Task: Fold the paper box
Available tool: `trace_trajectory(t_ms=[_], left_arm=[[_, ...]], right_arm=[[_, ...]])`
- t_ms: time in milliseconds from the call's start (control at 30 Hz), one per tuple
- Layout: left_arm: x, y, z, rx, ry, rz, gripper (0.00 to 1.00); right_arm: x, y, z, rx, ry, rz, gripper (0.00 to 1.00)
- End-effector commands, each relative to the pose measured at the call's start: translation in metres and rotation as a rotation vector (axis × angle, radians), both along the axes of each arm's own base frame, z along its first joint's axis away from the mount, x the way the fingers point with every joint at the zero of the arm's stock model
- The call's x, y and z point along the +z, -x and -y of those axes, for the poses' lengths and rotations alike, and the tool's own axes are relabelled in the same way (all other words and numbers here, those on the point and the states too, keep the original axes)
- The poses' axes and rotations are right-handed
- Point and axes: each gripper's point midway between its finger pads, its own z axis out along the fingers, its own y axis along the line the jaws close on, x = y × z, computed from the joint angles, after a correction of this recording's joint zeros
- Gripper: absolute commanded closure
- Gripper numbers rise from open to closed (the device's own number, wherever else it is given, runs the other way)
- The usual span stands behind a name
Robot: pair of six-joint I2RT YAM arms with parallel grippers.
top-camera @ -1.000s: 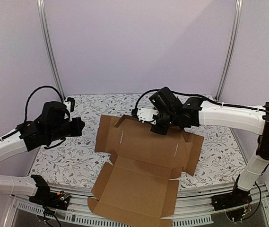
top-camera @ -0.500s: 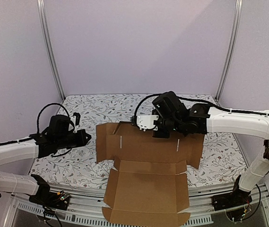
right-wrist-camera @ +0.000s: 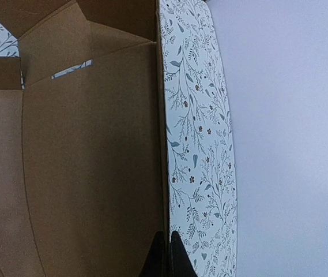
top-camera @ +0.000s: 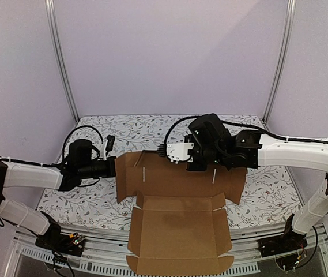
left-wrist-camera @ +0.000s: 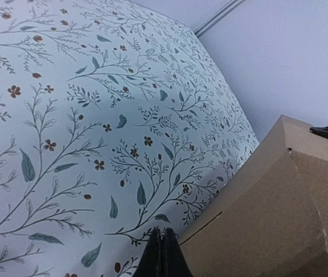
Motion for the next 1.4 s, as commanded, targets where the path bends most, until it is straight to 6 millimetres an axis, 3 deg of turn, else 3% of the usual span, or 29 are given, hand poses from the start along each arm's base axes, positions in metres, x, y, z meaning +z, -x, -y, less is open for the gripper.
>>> trace_trajectory(t_ms=[0, 267, 767, 1367], left_arm=[[0.018, 0.009, 0.012, -0.102, 0.085, 0.06, 1.0], [0.017, 0.021, 0.016, -0.141, 0.099, 0.03, 1.0], [0.014, 0.044, 0.025, -0.162, 0.076, -0.014, 1.0], [0.049, 0.046, 0.048, -0.228, 0.105, 0.03, 0.95]], right_arm=[[0.011, 0.003, -0.003, -0.011, -0.034, 0.079, 1.0], [0.01, -0.003, -0.009, -0.065, -0.014, 0.222, 1.0], [0.007, -0.013, -0.007, -0.149, -0.011, 0.27, 1.0], [-0.001, -0.009, 0.005, -0.207, 0.004, 0.286, 1.0]])
